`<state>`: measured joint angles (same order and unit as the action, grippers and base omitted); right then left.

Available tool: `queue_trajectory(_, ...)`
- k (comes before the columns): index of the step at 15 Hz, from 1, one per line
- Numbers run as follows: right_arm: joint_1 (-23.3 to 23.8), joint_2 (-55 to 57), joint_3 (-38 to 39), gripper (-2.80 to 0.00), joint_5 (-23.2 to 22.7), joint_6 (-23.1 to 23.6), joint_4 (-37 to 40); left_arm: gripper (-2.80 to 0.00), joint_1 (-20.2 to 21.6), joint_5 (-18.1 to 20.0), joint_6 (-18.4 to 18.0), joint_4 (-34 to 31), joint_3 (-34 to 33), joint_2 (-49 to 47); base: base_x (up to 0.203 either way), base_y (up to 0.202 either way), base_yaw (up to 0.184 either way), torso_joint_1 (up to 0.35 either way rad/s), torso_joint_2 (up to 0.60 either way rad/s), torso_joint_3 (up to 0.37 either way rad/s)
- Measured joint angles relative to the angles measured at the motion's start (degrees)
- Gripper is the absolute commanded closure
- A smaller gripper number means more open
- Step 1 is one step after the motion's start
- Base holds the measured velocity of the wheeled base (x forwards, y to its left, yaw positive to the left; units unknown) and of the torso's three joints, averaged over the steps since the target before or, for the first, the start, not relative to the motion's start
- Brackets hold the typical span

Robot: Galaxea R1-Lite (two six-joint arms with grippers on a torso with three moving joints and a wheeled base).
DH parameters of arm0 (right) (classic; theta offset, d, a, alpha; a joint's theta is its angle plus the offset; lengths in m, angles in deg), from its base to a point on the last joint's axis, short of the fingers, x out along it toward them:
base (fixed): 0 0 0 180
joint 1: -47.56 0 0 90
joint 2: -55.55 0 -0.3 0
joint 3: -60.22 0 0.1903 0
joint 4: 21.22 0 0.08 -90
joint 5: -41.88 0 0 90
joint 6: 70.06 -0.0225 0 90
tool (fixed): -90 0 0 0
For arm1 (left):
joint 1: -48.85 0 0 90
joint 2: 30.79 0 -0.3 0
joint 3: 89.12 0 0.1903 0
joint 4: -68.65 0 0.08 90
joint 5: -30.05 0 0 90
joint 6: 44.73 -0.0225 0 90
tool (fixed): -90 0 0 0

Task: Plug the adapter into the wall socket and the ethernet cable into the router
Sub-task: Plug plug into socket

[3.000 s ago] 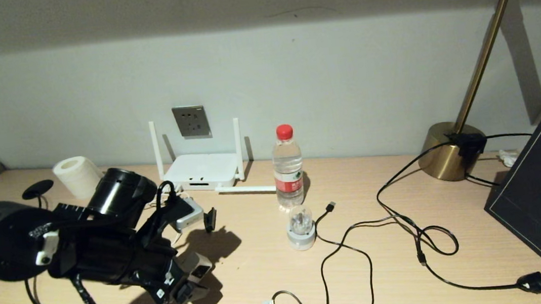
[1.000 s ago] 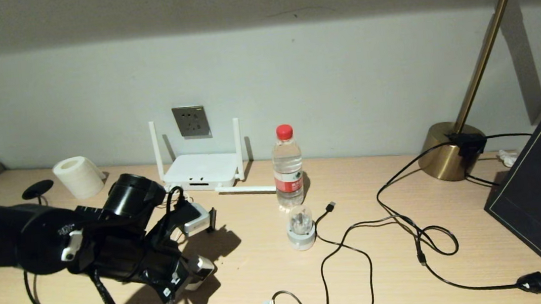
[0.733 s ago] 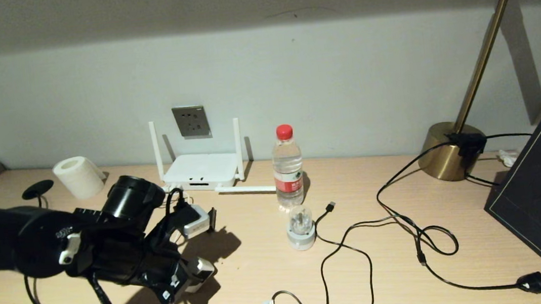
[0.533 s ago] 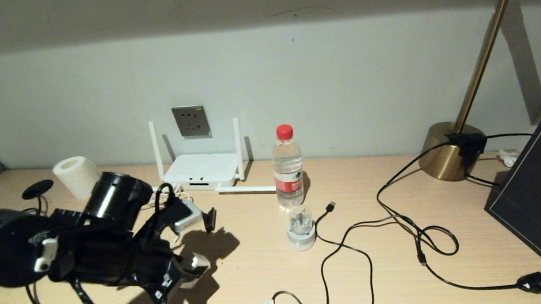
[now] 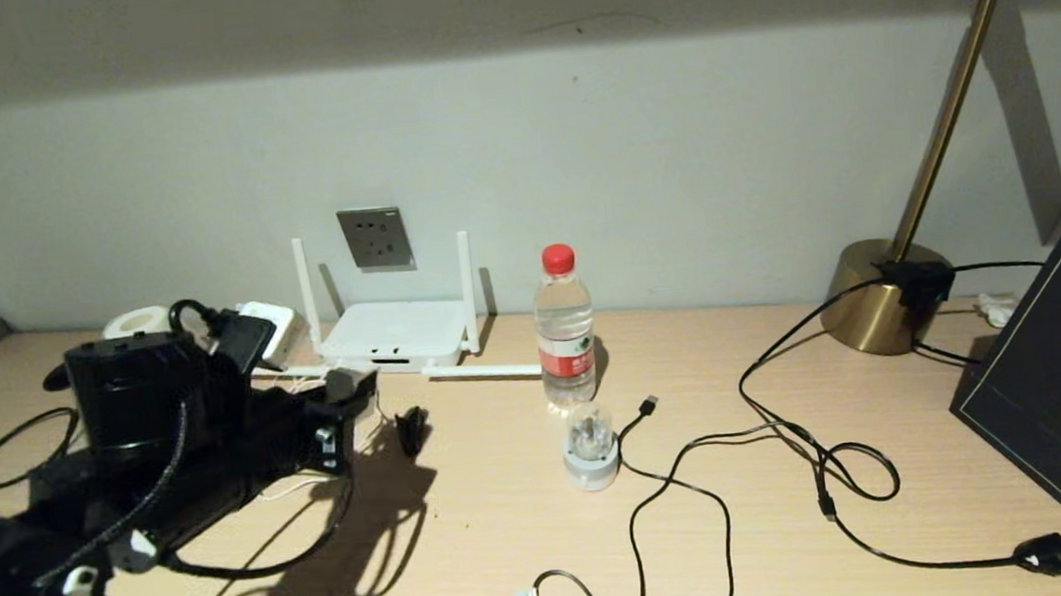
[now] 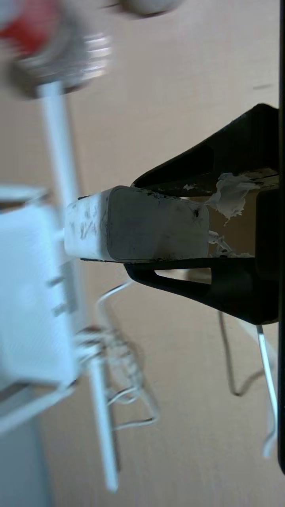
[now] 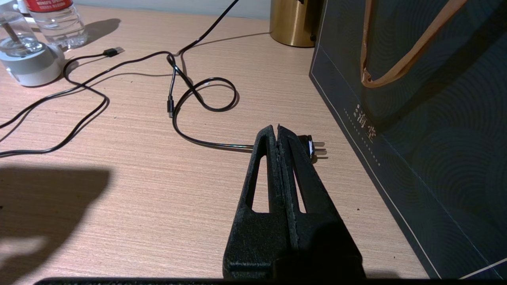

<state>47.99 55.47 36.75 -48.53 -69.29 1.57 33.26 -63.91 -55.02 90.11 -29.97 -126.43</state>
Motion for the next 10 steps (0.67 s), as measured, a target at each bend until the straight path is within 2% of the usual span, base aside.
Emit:
queue_trajectory(3,0.0,0.0,0.0,0.00,0.0,0.0,0.0,0.00,1.2,-1.5,3.3,20.6,1.0,-9.3,0.000,0.000,0.000,0.000,0.00,0.000)
queue_trajectory(5,0.0,0.0,0.0,0.00,0.0,0.0,0.0,0.00,2.2,-1.7,4.7,29.8,4.7,-15.3,0.000,0.000,0.000,0.000,0.00,0.000)
queue_trajectory(7,0.0,0.0,0.0,0.00,0.0,0.0,0.0,0.00,3.9,-1.4,5.5,34.1,9.3,-20.2,0.000,0.000,0.000,0.000,0.00,0.000)
queue_trajectory(10,0.0,0.0,0.0,0.00,0.0,0.0,0.0,0.00,6.3,-0.1,5.9,35.5,15.6,-25.7,0.000,0.000,0.000,0.000,0.00,0.000)
